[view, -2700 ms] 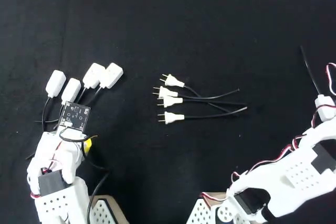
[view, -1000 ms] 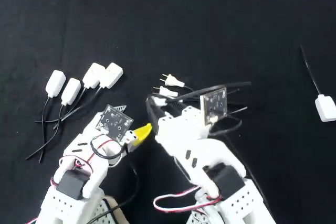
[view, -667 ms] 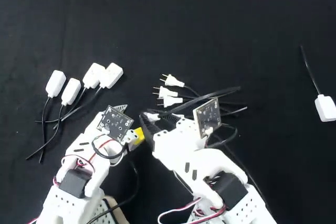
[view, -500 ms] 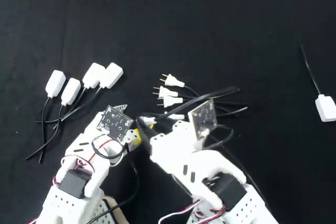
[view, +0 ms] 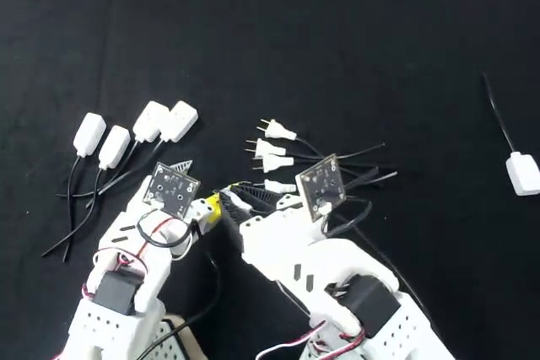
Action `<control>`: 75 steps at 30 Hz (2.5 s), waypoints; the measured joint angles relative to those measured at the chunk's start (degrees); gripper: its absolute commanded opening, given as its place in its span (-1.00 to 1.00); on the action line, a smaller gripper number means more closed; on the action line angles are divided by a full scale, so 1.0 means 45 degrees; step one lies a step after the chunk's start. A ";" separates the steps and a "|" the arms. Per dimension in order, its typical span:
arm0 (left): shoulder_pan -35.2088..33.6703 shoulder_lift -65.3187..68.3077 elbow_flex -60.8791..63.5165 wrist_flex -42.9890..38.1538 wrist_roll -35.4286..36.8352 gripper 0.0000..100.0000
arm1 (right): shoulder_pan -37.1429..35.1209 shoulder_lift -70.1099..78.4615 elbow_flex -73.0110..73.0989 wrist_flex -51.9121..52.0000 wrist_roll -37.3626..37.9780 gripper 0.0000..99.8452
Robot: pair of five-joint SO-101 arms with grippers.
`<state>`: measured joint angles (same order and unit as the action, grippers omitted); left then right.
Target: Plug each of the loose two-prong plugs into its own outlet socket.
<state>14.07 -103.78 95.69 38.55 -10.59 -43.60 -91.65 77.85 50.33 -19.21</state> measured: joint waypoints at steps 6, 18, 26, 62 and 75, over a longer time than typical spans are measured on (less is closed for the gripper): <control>-0.0332 -0.0039 0.0059 -0.0371 0.0039 -0.40 | 0.3067 0.0508 -0.1250 0.1719 0.1328 -0.98; -0.0332 -0.0039 0.0059 -0.0371 0.0039 -0.40 | 1.7153 0.0567 0.1817 -0.3048 0.8869 -0.98; -0.0723 -0.0039 0.0059 -0.0371 -0.0137 -0.40 | 1.8364 0.0645 0.3106 -0.5568 0.7697 -0.98; -0.1114 -0.0039 0.0137 -0.0410 -0.0234 -0.40 | 2.1744 3.0125 -2.8894 0.7873 -0.1856 -0.98; -0.1133 -0.0039 0.0137 -0.0410 -0.0234 -0.40 | 2.1411 3.1375 -2.9949 0.7853 -0.2012 -0.98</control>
<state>8.97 -103.96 96.31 36.70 -11.65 52.75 49.54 -56.92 85.67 -28.26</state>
